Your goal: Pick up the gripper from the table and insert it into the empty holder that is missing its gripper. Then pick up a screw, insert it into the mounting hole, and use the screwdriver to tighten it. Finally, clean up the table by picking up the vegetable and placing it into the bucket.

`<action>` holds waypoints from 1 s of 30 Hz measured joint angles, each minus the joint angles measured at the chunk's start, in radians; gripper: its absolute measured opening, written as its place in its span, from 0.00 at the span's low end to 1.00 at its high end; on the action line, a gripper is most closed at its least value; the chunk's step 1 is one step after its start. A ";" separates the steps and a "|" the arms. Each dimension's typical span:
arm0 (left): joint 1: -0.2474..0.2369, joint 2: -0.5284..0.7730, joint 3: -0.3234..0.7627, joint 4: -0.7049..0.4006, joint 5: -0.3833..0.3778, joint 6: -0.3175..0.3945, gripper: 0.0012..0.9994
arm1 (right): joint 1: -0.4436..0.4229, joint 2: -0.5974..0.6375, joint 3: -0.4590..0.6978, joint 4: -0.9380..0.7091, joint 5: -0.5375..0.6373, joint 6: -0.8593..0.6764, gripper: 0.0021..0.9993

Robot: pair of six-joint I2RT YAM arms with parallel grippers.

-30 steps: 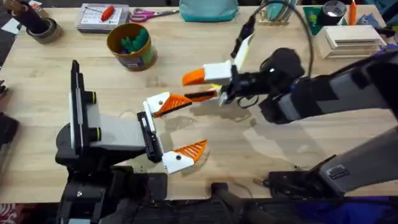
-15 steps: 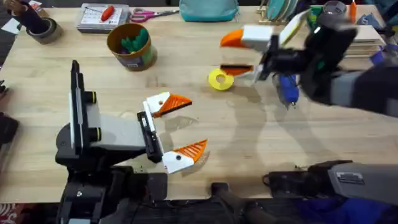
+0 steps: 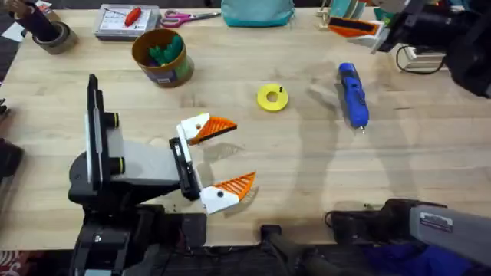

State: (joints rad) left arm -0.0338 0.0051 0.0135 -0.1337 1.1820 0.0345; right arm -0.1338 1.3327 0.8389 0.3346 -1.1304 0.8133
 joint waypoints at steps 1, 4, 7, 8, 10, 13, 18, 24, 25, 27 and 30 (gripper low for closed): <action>0.000 0.000 0.000 0.000 0.000 0.000 0.99 | -0.008 0.000 0.002 -0.002 0.000 -0.009 1.00; 0.000 0.000 0.000 0.000 0.000 0.000 0.99 | -0.013 0.000 0.017 -0.006 0.012 -0.028 1.00; 0.000 0.000 0.000 0.000 0.000 0.000 0.99 | -0.013 -0.002 0.036 -0.054 0.054 -0.059 1.00; 0.000 0.000 0.000 0.000 0.000 0.000 0.99 | -0.013 -0.007 0.039 -0.090 0.080 -0.076 1.00; 0.000 0.000 0.000 0.000 0.000 0.000 0.99 | -0.013 -0.021 0.048 -0.188 0.147 -0.120 1.00; 0.000 0.000 0.000 0.000 0.000 0.000 0.99 | -0.012 -0.043 0.074 -0.368 0.264 -0.208 1.00; 0.000 0.000 0.000 0.000 0.000 0.000 0.99 | -0.010 -0.074 0.172 -0.645 0.403 -0.371 1.00; 0.000 0.000 0.000 0.000 0.000 0.000 0.99 | -0.003 -0.166 0.274 -0.896 0.555 -0.555 1.00; 0.000 0.000 0.000 0.000 0.000 0.000 0.99 | 0.000 -0.182 0.283 -0.923 0.575 -0.579 1.00; 0.000 0.000 0.000 0.000 0.000 0.000 0.99 | 0.019 -0.221 0.293 -0.977 0.628 -0.627 1.00; 0.000 0.000 0.000 0.000 0.000 0.000 0.99 | 0.062 -0.271 0.295 -1.064 0.714 -0.689 1.00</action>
State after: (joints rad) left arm -0.0338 0.0051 0.0135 -0.1337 1.1820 0.0345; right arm -0.0715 1.0612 1.1343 -0.7296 -0.4169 0.1240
